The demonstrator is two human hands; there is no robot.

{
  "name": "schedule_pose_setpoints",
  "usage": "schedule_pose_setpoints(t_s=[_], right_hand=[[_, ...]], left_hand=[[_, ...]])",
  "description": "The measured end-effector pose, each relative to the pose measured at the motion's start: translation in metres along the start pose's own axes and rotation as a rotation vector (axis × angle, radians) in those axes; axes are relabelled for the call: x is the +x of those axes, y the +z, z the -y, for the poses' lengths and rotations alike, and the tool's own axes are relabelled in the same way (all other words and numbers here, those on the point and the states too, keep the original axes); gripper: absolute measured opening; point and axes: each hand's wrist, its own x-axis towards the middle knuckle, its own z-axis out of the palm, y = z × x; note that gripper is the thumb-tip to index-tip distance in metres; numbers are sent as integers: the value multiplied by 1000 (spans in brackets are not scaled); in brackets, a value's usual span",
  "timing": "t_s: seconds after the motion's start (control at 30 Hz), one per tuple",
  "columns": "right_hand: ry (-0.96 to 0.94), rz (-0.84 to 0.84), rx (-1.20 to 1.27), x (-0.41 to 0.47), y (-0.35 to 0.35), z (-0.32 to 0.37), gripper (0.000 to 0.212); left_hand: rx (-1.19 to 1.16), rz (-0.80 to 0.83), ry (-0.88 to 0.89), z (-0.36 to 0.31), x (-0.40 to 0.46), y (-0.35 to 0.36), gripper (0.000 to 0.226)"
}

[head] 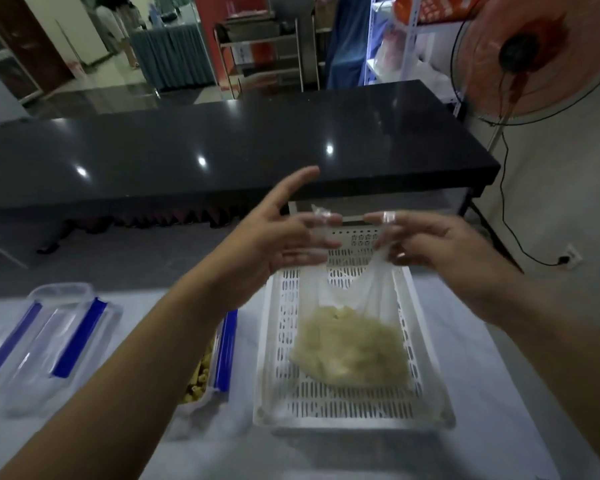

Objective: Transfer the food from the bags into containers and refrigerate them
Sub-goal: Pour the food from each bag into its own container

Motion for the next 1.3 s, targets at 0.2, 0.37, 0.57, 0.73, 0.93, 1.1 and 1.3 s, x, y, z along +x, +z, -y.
schedule_pose_setpoints(t_s=[0.2, 0.37, 0.57, 0.73, 0.93, 1.1, 1.3], right_hand=[[-241, -168, -119, -13, 16, -22, 28], [-336, -241, -211, 0, 26, -20, 20], [-306, -152, -204, 10, 35, -18, 31], [-289, -111, 7, 11, 31, -18, 38], [-44, -213, 154, 8, 17, -45, 72], [283, -172, 110, -12, 17, -73, 42], [570, 19, 578, -34, 39, -85, 64]], left_hand=[[100, 65, -24, 18, -20, 12, 76], [176, 119, 5, -2, -18, 17, 77], [114, 173, -27, -5, -11, 18, 79], [-37, 167, -50, -6, -6, 16, 73], [-1, 271, -2, -18, -10, 6, 69], [99, 304, 83, -40, -8, 7, 66], [229, 407, 222, -93, 0, 10, 54]])
